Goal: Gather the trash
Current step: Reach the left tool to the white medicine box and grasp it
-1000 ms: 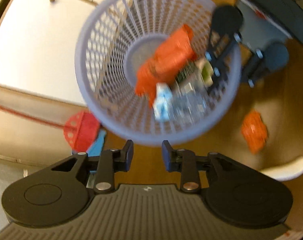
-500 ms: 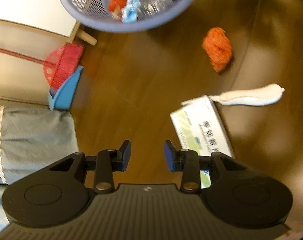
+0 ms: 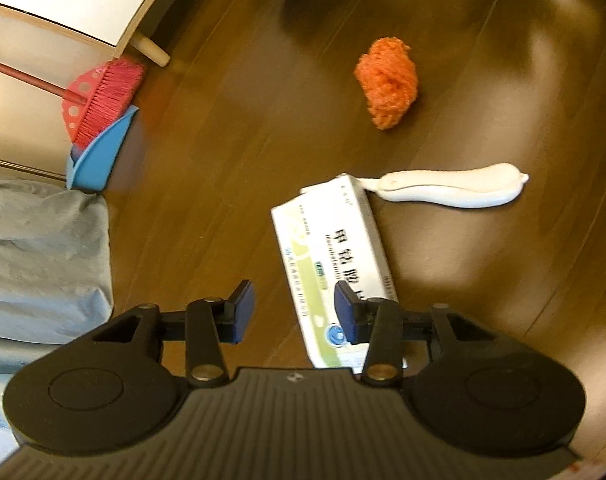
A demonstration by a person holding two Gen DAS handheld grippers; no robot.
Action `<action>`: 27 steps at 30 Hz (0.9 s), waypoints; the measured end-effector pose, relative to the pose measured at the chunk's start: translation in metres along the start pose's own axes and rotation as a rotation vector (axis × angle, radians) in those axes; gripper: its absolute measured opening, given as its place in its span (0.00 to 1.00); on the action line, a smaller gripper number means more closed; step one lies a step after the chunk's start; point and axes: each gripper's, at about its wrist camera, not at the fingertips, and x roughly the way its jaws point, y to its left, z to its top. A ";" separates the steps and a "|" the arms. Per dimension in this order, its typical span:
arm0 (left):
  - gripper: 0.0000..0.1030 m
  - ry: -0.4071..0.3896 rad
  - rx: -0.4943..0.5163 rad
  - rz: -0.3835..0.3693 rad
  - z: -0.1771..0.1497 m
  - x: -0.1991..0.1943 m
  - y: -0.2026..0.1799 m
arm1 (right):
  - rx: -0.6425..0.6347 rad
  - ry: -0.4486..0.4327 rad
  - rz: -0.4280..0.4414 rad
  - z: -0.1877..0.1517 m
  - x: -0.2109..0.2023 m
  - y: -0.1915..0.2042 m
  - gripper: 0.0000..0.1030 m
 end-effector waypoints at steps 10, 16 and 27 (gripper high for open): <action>0.71 0.046 -0.226 -0.126 -0.008 0.025 0.008 | 0.035 0.057 -0.029 -0.017 -0.020 -0.005 0.02; 0.72 0.056 -0.392 -0.214 -0.016 0.044 0.028 | 0.029 0.063 -0.024 -0.019 -0.024 -0.005 0.02; 0.65 0.101 -0.437 -0.284 -0.025 0.053 0.031 | 0.028 0.065 -0.023 -0.018 -0.023 -0.004 0.02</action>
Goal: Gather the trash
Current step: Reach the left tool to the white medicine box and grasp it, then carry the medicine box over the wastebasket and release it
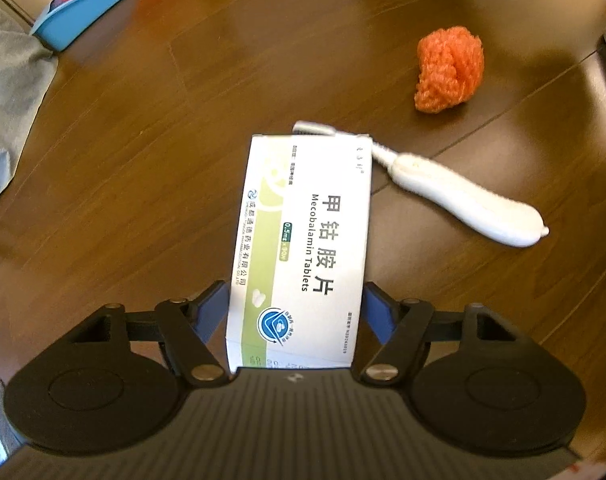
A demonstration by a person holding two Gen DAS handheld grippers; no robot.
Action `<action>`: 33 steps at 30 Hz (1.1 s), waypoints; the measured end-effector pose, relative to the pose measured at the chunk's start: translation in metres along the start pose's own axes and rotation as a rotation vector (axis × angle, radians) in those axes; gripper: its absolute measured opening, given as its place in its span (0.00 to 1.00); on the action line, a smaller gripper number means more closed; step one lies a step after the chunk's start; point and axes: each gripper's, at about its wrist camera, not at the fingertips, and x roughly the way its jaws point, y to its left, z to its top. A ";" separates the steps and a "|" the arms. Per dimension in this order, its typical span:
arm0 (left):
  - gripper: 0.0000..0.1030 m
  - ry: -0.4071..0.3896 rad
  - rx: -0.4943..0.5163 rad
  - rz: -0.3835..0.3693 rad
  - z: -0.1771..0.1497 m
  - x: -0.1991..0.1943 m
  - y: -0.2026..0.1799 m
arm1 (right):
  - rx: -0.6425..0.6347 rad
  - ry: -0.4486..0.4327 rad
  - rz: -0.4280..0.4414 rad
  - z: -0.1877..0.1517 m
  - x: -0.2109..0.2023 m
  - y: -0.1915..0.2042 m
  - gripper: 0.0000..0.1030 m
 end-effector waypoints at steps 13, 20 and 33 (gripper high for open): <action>0.62 0.068 0.223 0.208 0.005 -0.044 -0.022 | 0.016 0.002 0.000 0.010 0.009 0.006 0.02; 0.18 0.022 0.309 0.300 0.035 -0.073 -0.009 | 0.021 0.004 -0.003 0.012 0.009 0.008 0.02; 0.57 0.008 -0.223 0.249 -0.003 -0.059 0.051 | 0.033 -0.001 -0.001 0.014 0.012 0.005 0.02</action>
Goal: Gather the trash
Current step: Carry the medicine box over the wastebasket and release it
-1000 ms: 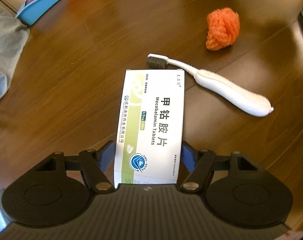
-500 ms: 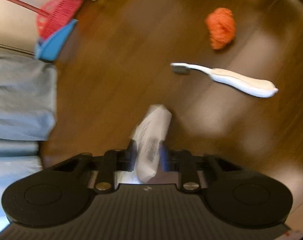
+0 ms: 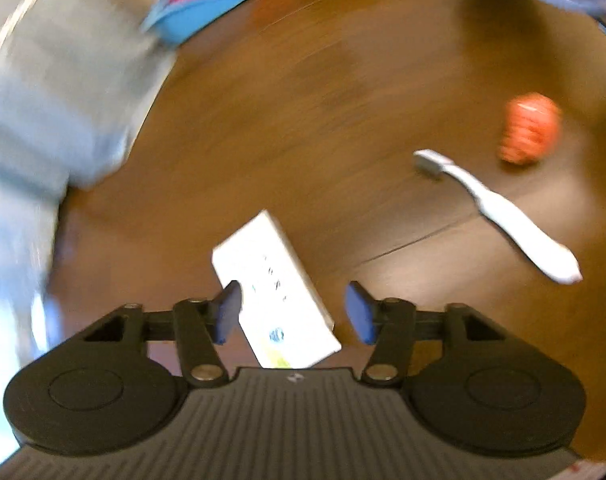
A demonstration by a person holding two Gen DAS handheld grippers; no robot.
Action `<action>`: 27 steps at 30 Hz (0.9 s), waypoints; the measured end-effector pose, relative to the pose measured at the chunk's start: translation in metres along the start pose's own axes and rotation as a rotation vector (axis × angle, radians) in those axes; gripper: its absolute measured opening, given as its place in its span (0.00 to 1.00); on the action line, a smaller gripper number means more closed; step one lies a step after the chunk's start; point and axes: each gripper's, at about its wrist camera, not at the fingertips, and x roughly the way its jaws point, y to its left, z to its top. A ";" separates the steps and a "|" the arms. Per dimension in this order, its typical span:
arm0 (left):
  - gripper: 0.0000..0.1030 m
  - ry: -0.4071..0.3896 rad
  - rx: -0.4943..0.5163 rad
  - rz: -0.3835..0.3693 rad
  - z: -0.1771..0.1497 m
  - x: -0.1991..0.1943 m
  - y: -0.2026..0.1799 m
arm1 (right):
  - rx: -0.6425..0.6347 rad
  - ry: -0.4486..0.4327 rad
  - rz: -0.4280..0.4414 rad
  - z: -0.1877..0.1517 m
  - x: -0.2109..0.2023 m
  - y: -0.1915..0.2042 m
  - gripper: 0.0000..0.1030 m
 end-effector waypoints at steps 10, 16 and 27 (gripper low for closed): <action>0.66 0.041 -0.296 -0.013 -0.018 0.051 0.033 | -0.008 0.005 0.015 0.008 0.006 0.002 0.03; 0.66 0.048 -0.336 -0.054 -0.028 0.073 0.036 | 0.000 0.010 0.012 0.019 0.015 0.002 0.03; 0.63 0.046 -0.211 -0.055 -0.031 0.070 0.026 | 0.005 0.020 0.018 0.022 0.018 -0.001 0.03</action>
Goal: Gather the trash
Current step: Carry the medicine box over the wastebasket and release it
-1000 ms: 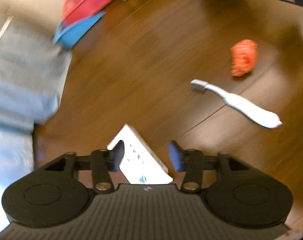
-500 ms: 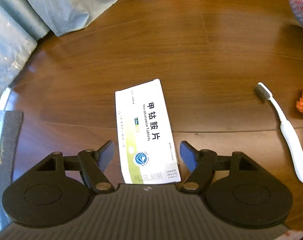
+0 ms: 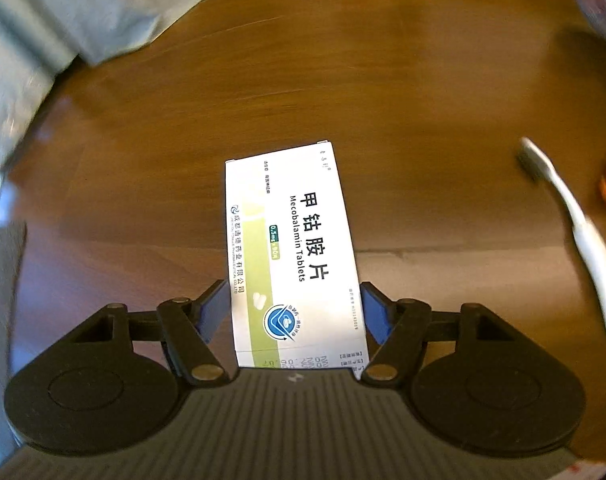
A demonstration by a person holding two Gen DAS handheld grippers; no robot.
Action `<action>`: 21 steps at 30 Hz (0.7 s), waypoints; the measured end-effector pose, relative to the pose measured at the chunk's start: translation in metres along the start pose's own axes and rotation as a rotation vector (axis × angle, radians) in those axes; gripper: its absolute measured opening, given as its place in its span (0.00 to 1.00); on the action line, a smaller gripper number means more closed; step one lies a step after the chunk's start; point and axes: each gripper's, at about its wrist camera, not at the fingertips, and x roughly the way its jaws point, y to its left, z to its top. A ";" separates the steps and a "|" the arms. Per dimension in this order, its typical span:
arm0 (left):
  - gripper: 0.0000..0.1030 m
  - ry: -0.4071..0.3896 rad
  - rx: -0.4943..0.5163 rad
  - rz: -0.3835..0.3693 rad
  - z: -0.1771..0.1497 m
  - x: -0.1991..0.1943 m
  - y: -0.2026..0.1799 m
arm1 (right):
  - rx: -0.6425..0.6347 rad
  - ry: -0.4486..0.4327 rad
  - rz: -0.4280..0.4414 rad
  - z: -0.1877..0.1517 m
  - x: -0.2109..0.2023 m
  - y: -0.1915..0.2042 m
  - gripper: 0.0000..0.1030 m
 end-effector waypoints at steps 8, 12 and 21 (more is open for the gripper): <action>0.63 -0.099 0.465 0.010 -0.019 -0.045 -0.065 | 0.004 0.000 0.001 0.002 0.000 0.000 0.03; 0.63 -0.151 0.602 0.024 -0.022 -0.070 -0.088 | 0.004 -0.004 0.002 0.002 -0.001 0.000 0.03; 0.63 -0.313 0.825 0.111 0.026 -0.128 -0.118 | 0.016 -0.003 -0.003 0.003 0.000 0.001 0.03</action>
